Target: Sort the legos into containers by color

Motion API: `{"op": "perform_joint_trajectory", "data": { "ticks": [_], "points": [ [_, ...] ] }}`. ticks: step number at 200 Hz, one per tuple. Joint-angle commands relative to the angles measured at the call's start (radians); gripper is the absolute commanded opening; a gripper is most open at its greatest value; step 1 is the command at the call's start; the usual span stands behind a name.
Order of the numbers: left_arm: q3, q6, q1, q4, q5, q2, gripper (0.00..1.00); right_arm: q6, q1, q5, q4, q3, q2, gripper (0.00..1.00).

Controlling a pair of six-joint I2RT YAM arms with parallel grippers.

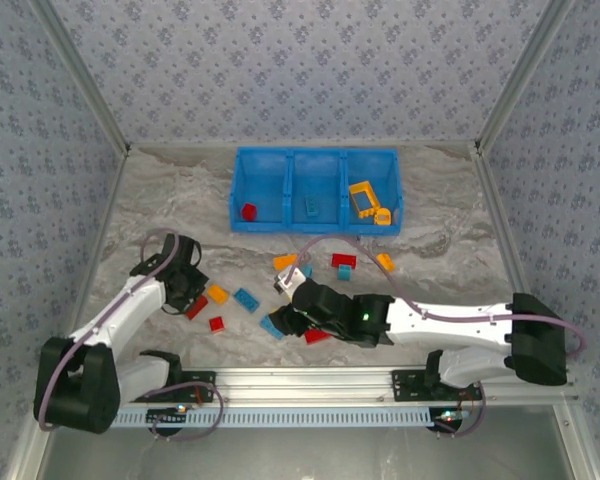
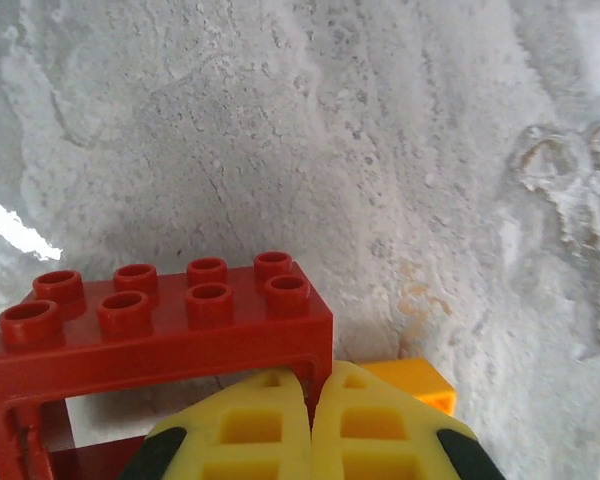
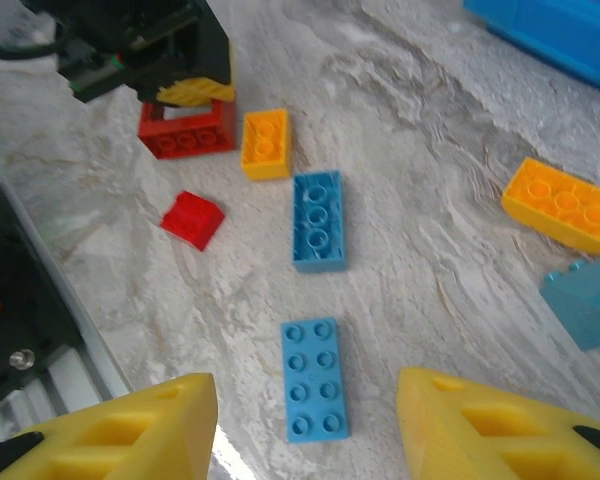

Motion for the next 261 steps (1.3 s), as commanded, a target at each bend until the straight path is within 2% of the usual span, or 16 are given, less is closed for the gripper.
{"op": "perform_joint_trajectory", "data": {
  "ticks": [1, 28, 44, 60, 121, 146, 178, 204, 238, 261],
  "points": [
    [0.100, -0.061, -0.039, -0.076, 0.013, -0.087, 0.00, -0.064, 0.013, 0.005, 0.112, -0.004, -0.076, 0.54],
    [0.277, -0.123, -0.161, -0.100, -0.029, -0.057, 0.00, -0.163, 0.014, 0.076, 0.236, -0.024, -0.122, 0.56],
    [0.399, -0.137, -0.215, -0.079, -0.036, 0.038, 0.00, -0.234, 0.008, 0.154, 0.272, -0.003, -0.121, 0.57],
    [0.519, -0.147, -0.230, -0.049, -0.019, 0.159, 0.00, -0.261, -0.018, 0.216, 0.253, 0.053, -0.106, 0.57],
    [0.876, -0.265, -0.236, 0.187, -0.027, 0.584, 0.00, -0.294, -0.161, 0.248, 0.345, 0.131, -0.023, 0.59],
    [0.951, -0.338, -0.222, 0.252, -0.036, 0.715, 0.00, -0.316, -0.203, 0.337, 0.337, 0.178, 0.037, 0.60],
    [1.036, -0.415, -0.198, 0.327, -0.008, 0.853, 0.00, -0.346, -0.240, 0.385, 0.283, 0.268, 0.112, 0.61],
    [1.105, -0.450, -0.181, 0.359, 0.036, 0.947, 0.00, -0.421, -0.231, 0.376, 0.262, 0.339, 0.178, 0.61],
    [1.173, -0.461, -0.163, 0.374, 0.058, 1.031, 0.00, -0.547, -0.172, 0.390, 0.246, 0.428, 0.240, 0.60],
    [1.228, -0.453, -0.159, 0.385, 0.079, 1.085, 0.00, -0.575, -0.140, 0.407, 0.239, 0.446, 0.251, 0.60]
  ]
}}
